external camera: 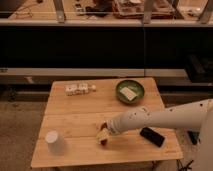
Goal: Place the pepper on the white sponge
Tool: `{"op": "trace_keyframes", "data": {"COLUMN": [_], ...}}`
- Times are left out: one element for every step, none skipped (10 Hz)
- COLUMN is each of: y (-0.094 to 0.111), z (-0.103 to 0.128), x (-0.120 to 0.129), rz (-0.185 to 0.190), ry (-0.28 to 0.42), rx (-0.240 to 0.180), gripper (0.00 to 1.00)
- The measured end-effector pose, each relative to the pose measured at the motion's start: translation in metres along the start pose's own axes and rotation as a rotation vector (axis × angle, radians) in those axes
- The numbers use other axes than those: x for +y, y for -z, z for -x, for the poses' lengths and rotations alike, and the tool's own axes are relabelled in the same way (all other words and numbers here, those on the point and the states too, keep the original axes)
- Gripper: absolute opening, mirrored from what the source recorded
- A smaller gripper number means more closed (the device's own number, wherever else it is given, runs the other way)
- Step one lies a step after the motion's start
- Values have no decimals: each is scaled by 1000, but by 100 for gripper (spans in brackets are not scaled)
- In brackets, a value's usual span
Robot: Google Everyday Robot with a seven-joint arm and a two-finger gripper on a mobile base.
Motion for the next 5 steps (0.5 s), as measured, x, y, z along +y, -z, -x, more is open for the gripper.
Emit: {"op": "trace_keyframes", "data": {"y": [-2,-6,-8,-9,-11], "z": [-1,0,1,1,2], "x": [-1,-2,-3,-3,-3], "rz": [-2,-5,-7,-9,-10], "ry": [4,8,11,13,16], "rx": [3,6,7,8,9], "gripper": [75,75,75,75,75]}}
